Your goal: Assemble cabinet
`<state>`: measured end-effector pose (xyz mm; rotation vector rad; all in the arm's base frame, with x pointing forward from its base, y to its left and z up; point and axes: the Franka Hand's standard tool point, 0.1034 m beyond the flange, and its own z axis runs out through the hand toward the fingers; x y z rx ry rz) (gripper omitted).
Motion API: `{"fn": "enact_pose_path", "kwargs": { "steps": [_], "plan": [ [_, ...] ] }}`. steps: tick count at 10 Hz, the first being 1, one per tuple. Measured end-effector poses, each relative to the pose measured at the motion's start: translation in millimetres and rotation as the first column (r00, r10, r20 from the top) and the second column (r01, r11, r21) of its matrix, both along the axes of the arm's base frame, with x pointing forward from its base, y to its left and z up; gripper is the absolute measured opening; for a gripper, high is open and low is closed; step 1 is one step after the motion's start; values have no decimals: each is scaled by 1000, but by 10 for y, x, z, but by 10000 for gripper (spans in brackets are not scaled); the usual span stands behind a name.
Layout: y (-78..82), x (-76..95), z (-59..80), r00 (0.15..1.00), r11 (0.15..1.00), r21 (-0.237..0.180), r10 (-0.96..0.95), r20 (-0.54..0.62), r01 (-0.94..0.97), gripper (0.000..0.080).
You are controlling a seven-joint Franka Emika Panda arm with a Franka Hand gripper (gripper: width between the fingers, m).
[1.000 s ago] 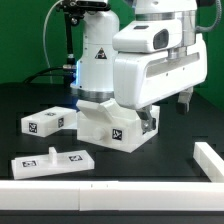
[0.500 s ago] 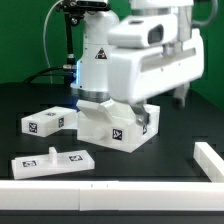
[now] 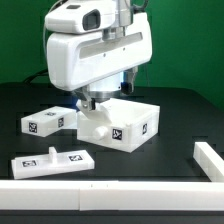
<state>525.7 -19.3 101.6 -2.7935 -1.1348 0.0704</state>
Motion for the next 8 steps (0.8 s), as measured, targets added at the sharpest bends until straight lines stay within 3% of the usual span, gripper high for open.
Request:
{"fn": "enact_pose_path", "kwargs": {
  "steps": [2,5,6,8],
  "plan": [
    [-12,-14,-3,1000,1000,-1,0,2,0,796],
    [-31,-219,117,989,997,-68,48,143,-39,796],
    [-47,-299,36,988,997,-63,45,145,-36,796],
    [-53,-305,26,989,997,-63,44,138,-35,796]
  ]
}}
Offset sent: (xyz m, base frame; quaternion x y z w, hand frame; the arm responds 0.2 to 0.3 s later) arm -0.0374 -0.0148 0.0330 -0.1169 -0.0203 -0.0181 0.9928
